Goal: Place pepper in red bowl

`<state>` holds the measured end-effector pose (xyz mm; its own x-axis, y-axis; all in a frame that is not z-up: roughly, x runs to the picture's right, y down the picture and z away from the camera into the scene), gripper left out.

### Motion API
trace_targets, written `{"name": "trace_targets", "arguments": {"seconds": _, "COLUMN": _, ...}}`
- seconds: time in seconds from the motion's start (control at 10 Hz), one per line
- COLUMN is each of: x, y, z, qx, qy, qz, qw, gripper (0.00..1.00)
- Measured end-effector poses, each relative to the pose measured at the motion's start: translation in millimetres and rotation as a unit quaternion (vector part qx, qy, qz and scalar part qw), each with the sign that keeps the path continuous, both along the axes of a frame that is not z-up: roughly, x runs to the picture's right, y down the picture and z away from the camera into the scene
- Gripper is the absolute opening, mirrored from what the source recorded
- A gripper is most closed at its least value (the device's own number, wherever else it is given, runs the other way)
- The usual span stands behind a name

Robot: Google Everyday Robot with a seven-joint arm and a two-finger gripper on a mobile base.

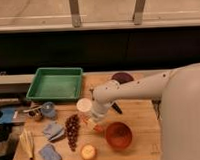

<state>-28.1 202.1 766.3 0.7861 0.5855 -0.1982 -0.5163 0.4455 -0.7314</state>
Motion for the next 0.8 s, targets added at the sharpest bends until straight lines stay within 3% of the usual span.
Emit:
{"name": "trace_targets", "arguments": {"seconds": 0.2, "x": 13.5, "y": -39.7, "z": -22.0, "qx": 0.016, "qy": -0.033, "qz": 0.011, "qw": 0.9993, "gripper": 0.00}}
{"name": "trace_targets", "arguments": {"seconds": 0.4, "x": 23.7, "y": -70.2, "z": -30.2, "qx": 0.028, "qy": -0.062, "qz": 0.017, "qw": 0.9975, "gripper": 0.00}}
{"name": "trace_targets", "arguments": {"seconds": 0.6, "x": 42.3, "y": -88.1, "z": -36.8, "qx": 0.035, "qy": -0.131, "qz": 0.063, "qw": 0.9888, "gripper": 0.00}}
{"name": "trace_targets", "arguments": {"seconds": 0.7, "x": 53.0, "y": -91.2, "z": -42.6, "qx": 0.040, "qy": -0.154, "qz": 0.091, "qw": 0.9831, "gripper": 0.00}}
{"name": "trace_targets", "arguments": {"seconds": 0.8, "x": 59.0, "y": -91.1, "z": -45.1, "qx": 0.042, "qy": -0.162, "qz": 0.105, "qw": 0.9803, "gripper": 0.00}}
